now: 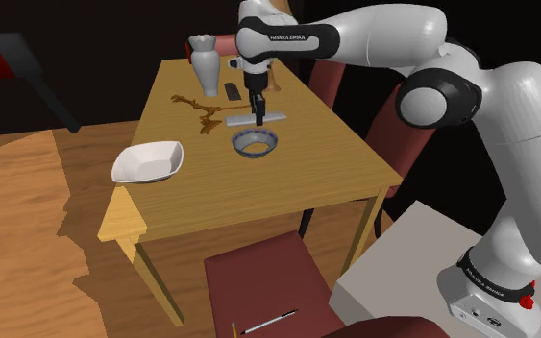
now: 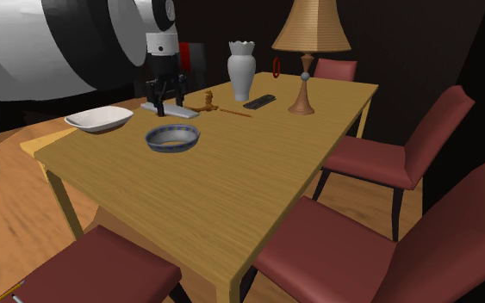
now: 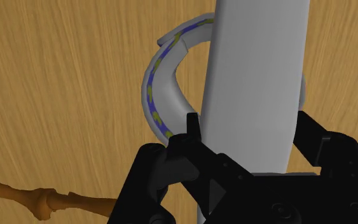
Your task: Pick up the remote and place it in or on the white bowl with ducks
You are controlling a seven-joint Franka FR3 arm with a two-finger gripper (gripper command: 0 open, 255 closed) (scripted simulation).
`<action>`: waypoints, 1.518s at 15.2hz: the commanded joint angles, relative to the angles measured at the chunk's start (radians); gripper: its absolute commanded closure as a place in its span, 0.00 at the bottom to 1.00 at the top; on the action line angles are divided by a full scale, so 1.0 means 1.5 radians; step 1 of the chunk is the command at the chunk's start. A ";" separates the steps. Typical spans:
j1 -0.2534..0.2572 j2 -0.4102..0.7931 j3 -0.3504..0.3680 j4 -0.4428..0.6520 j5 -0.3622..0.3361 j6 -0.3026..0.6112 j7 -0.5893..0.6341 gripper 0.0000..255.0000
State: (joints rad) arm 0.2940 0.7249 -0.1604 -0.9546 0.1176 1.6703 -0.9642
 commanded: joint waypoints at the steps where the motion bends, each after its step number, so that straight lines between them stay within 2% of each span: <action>1: -0.002 0.027 0.002 0.038 0.002 -0.010 0.004 1.00; 13: 0.007 0.019 0.002 -0.091 0.003 0.110 -0.002 1.00; 21: 0.007 0.019 0.002 -0.091 0.003 0.110 -0.002 1.00; 22: 0.007 0.019 0.002 -0.091 0.003 0.110 -0.002 0.00; 23: 0.007 0.019 0.002 -0.091 0.003 0.110 -0.002 0.00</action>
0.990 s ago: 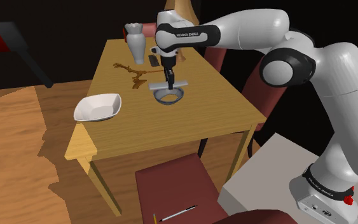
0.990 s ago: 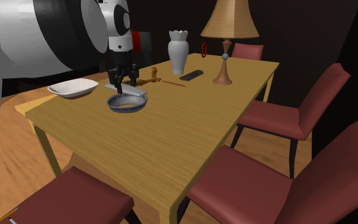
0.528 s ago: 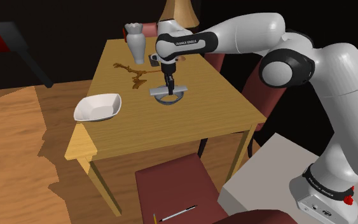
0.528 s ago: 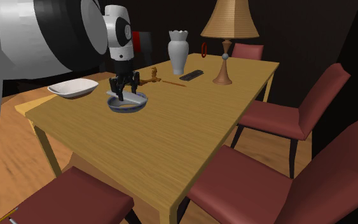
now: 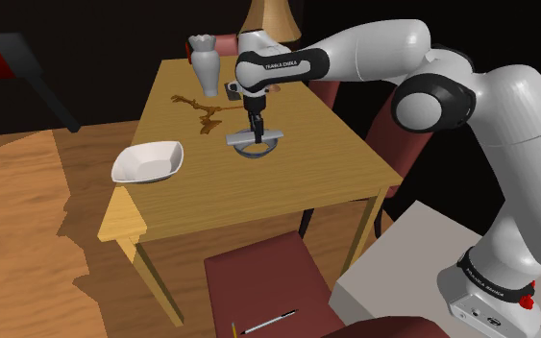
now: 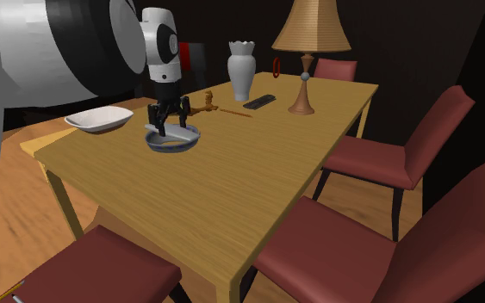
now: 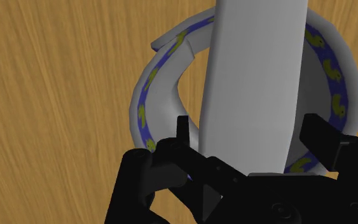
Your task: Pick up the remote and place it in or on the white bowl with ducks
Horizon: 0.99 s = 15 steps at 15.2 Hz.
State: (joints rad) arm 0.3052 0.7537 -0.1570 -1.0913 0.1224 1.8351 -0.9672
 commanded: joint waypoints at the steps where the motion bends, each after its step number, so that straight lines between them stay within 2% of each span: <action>1: 0.000 0.000 0.000 0.000 0.000 0.000 0.000 0.00; 4: 0.000 0.000 0.000 0.000 0.000 0.000 0.000 0.00; 8: -0.006 0.001 -0.001 0.087 -0.002 -0.086 0.004 0.00; 15: -0.006 0.001 -0.001 0.087 -0.001 -0.086 0.004 0.00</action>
State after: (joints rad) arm 0.2959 0.7553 -0.1581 -0.9606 0.1202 1.7069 -0.9614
